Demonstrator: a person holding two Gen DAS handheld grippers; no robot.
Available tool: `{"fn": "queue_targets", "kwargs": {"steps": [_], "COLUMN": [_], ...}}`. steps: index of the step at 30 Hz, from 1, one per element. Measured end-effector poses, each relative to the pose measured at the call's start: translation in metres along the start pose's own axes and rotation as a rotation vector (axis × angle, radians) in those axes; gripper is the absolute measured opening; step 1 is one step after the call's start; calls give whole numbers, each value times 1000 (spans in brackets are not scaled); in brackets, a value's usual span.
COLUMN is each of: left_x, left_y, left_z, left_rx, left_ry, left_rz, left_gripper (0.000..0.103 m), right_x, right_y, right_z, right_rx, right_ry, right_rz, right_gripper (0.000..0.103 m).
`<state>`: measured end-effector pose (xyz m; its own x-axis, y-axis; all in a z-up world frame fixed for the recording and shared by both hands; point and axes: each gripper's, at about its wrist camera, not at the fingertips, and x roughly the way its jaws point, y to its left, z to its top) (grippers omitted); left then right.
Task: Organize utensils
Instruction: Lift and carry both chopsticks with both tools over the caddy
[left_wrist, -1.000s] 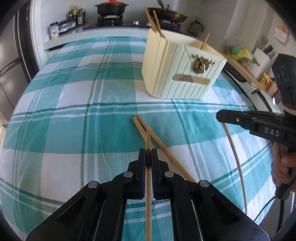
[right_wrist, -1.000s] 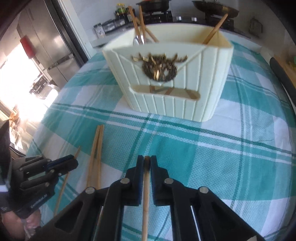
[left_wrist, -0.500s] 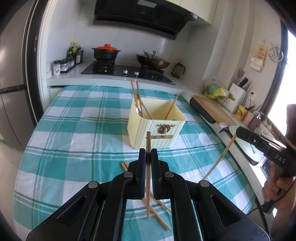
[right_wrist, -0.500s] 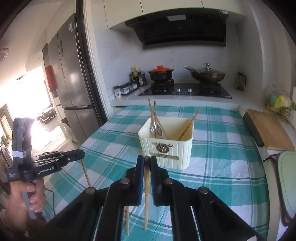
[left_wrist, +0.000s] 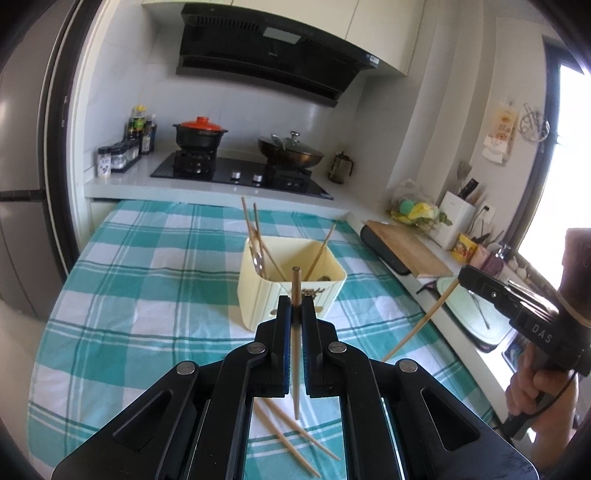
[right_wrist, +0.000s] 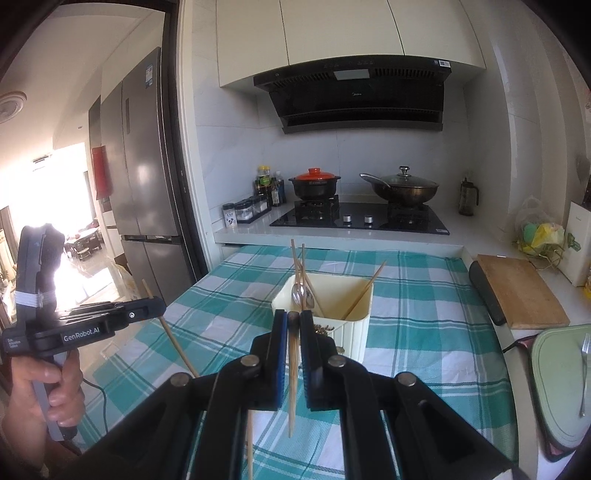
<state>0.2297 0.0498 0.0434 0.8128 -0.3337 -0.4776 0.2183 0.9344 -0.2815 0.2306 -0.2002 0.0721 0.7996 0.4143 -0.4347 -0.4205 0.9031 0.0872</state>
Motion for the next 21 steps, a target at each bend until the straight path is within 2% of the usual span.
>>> {"fn": "queue_targets", "kwargs": {"steps": [8, 14, 18, 21], "left_x": [-4, 7, 31, 53], "left_y": [-1, -10, -11, -14], "left_z": [54, 101, 125, 132], "left_rx": [3, 43, 35, 39], "left_ry": [-81, -165, -169, -169], "left_rz": [-21, 15, 32, 61], "left_gripper": [3, 3, 3, 3], "right_x": [0, 15, 31, 47], "right_y": [-9, -17, -18, -20], "right_z": [48, 92, 114, 123], "right_rx": [-58, -75, -84, -88], "right_ry": [-72, -126, -160, -175], "right_rz": [-58, -77, -82, -82], "right_gripper": [7, 7, 7, 7]}}
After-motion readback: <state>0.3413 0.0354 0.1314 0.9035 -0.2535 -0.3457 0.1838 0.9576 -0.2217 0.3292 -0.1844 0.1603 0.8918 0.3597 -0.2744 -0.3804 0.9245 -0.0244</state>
